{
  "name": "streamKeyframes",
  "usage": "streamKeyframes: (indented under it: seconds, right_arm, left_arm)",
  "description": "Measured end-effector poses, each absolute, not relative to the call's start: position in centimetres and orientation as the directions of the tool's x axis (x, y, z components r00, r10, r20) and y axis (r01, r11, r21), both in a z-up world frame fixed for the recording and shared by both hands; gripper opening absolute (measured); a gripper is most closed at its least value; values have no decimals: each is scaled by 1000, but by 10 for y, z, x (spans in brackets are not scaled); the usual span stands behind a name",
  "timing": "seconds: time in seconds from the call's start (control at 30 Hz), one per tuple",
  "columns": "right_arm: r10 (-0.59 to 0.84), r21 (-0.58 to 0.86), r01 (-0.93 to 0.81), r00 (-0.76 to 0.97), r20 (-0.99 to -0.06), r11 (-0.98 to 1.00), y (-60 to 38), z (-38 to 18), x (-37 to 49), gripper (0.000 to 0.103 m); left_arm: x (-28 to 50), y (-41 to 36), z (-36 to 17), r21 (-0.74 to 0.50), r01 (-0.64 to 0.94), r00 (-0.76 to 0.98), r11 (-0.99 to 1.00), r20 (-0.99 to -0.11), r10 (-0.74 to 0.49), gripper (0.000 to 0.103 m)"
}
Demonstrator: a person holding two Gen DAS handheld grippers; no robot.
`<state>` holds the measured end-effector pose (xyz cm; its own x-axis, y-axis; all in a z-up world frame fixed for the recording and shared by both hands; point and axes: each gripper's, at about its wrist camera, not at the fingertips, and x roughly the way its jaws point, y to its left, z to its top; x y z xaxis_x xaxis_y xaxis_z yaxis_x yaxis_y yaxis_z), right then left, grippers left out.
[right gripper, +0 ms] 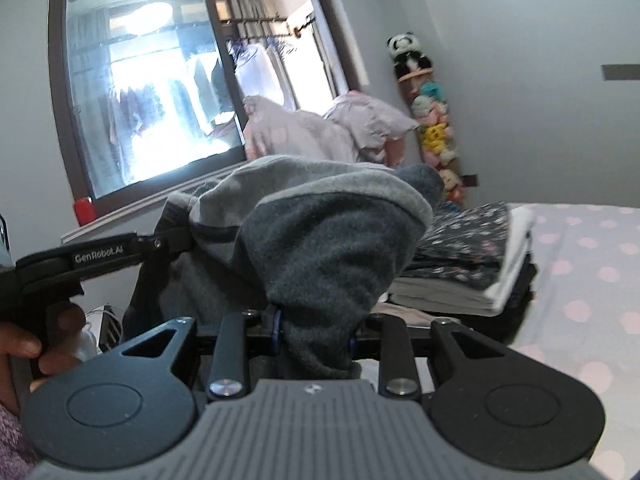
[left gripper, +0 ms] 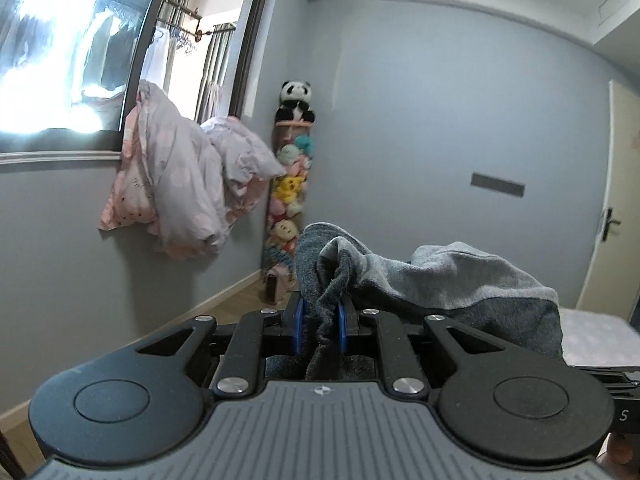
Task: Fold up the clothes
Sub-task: 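Lift the folded sweatpants with both tools and carry them to the clothes stack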
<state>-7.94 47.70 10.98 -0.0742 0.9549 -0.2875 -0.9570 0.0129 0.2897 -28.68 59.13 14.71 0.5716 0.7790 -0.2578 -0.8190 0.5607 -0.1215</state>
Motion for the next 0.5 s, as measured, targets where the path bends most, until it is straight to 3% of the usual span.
streamKeyframes:
  seconds: [0.5]
  right_arm:
    - [853,319,-944,-98,-512,83,616,27,-16,32]
  left_arm:
    - [-219,732,43,-82,-828,510,555,-523,683,20]
